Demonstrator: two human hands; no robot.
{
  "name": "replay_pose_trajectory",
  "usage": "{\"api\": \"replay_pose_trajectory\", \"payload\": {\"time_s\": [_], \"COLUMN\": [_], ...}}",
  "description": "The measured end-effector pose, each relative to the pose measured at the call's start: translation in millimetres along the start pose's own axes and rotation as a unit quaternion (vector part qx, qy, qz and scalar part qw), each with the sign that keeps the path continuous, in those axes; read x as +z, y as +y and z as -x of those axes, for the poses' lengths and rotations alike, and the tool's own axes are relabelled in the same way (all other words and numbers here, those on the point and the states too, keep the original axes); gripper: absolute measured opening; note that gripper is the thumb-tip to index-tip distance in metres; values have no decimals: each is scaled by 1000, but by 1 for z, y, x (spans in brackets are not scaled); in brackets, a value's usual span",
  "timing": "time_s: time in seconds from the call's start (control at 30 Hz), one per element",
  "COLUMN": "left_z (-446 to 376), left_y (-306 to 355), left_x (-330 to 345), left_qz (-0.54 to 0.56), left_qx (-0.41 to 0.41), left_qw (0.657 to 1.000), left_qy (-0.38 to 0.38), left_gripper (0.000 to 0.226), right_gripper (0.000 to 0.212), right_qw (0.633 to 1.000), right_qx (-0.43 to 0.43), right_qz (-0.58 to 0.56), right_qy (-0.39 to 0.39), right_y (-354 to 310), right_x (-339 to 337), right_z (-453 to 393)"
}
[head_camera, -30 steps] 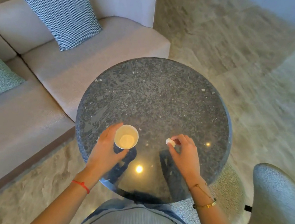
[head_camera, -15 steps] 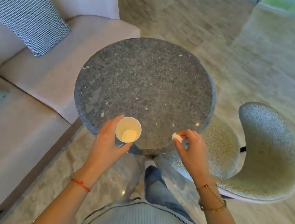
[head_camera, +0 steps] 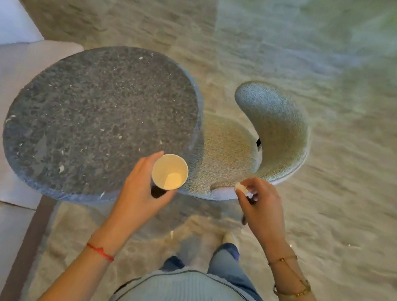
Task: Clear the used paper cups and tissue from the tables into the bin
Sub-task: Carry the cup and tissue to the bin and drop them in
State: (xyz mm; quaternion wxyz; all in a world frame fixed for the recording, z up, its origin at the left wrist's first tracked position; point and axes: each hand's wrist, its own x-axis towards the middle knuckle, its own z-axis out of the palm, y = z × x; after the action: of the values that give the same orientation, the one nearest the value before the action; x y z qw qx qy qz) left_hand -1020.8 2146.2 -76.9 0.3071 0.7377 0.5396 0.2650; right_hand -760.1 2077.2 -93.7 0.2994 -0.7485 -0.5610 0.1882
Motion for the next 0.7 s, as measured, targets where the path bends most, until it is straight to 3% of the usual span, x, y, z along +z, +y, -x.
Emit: {"api": "replay_pose_trajectory", "payload": {"time_s": [0.37, 0.7], "left_z": [-64, -80], "left_y": [173, 332], "left_x": [172, 345], "left_qz": [52, 72], "left_qx": [160, 246], "left_qw": [976, 940], "left_qy": [-140, -226], "left_gripper": [76, 73], "right_gripper": [10, 11], "right_qw": [975, 930], "right_qx": [148, 247], "right_qz": [7, 40], "right_qy": [164, 270], "right_y": [156, 299], "right_x": [-148, -288], "right_z": [47, 90]}}
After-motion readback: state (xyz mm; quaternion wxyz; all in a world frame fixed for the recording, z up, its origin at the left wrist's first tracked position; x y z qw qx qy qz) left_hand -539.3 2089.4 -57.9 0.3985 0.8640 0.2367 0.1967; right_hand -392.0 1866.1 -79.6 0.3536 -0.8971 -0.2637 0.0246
